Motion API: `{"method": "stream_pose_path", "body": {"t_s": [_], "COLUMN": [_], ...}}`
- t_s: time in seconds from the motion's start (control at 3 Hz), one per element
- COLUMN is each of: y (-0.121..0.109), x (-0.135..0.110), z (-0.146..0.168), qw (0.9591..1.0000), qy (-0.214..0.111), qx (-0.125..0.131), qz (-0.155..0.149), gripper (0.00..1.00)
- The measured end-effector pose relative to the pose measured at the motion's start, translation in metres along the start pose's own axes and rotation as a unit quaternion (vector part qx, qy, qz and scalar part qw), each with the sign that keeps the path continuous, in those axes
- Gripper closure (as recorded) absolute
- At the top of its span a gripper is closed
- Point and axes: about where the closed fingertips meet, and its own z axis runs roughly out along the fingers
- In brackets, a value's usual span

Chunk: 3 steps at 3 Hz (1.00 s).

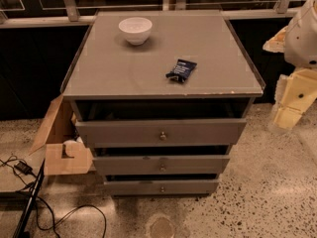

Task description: Open bottom drawer

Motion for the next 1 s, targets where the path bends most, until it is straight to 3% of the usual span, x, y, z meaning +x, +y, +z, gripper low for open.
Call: {"method": "stream_pose_path", "body": {"t_s": [0.33,0.67,1.0], "y": [0.000,0.004,0.023], "x": [0.000,0.002,0.001], "z": [0.000,0.011,0.047], "qw": [1.0000,1.0000,0.9995], "qy": [0.000,-0.001,-0.026], "qx": [0.000,0.000,-0.017], "qz": [0.000,-0.001,-0.001], "gripper": [0.00,0.19,0.42]}}
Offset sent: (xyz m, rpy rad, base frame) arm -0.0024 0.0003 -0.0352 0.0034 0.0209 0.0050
